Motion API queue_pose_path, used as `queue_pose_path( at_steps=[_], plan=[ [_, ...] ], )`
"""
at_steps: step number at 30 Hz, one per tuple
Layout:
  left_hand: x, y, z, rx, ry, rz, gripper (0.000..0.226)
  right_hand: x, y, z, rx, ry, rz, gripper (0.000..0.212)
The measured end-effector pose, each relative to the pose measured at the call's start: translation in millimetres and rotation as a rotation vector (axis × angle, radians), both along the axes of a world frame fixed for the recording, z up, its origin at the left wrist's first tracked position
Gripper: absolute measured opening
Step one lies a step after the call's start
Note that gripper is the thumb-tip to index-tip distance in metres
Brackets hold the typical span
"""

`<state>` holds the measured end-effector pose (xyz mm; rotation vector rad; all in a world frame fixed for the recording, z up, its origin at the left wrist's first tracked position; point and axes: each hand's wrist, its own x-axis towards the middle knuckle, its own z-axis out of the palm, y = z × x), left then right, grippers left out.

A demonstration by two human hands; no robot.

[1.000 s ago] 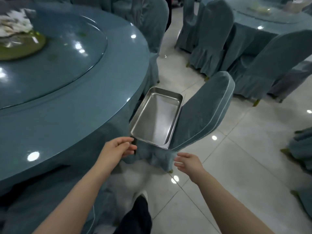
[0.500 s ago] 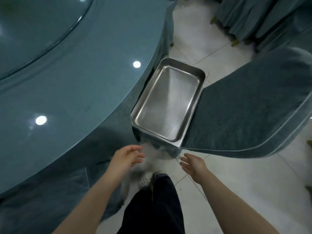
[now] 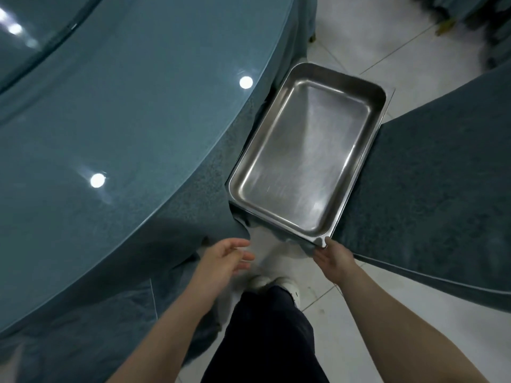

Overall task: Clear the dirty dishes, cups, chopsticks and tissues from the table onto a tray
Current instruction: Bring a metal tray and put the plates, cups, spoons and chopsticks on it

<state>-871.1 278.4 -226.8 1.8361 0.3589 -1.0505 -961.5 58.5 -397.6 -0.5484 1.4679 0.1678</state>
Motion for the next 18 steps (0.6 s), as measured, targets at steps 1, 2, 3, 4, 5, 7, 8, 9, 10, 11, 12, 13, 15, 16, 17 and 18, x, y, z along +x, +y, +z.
queue_pose_path(
  at_steps=[1,2,3,4,5,7,8,9,10,11,12,13,15,16,17,18],
  plan=[
    [0,0,-1,0.006,0.004,-0.001,0.025,0,1,-1,-0.012,0.002,0.017,0.041],
    [-1,1,0,0.009,0.010,-0.005,0.025,0,2,0,-0.033,0.010,0.039,0.037],
    [-3,2,2,0.009,0.014,-0.013,0.024,1,2,1,-0.063,0.025,0.063,0.030],
    [-4,2,4,0.010,0.017,-0.023,0.024,3,2,3,-0.084,0.042,0.076,0.023],
    [-5,3,6,0.015,0.019,-0.032,0.024,7,2,8,-0.103,0.057,0.086,0.020],
    [-7,4,9,0.017,0.019,-0.036,0.024,15,2,16,-0.155,0.083,0.140,0.024],
    [-8,5,10,0.011,0.018,-0.034,0.024,19,2,20,-0.191,0.093,0.184,0.023],
    [-9,5,11,0.005,0.018,-0.036,0.023,22,3,26,-0.223,0.099,0.224,0.021],
    [-11,6,13,0.001,0.018,-0.043,0.023,23,4,31,-0.237,0.095,0.255,0.018],
    [-13,7,15,-0.005,0.017,-0.055,0.022,23,6,38,-0.225,0.078,0.267,0.019],
    [-16,8,18,-0.012,0.016,-0.062,0.022,21,8,46,-0.188,0.053,0.252,0.025],
    [-19,10,20,-0.016,0.014,-0.070,0.023,18,10,54,-0.148,0.023,0.212,0.033],
    [-24,13,25,-0.020,0.015,-0.094,0.023,8,13,68,-0.105,-0.037,0.096,0.047],
    [-26,14,27,-0.021,0.018,-0.102,0.023,1,14,75,-0.095,-0.062,0.033,0.054],
    [-28,15,28,-0.018,0.021,-0.106,0.023,-5,15,81,-0.088,-0.078,-0.018,0.060],
    [-29,16,29,-0.019,0.026,-0.104,0.023,-13,16,87,-0.091,-0.082,-0.049,0.064]
  ],
)
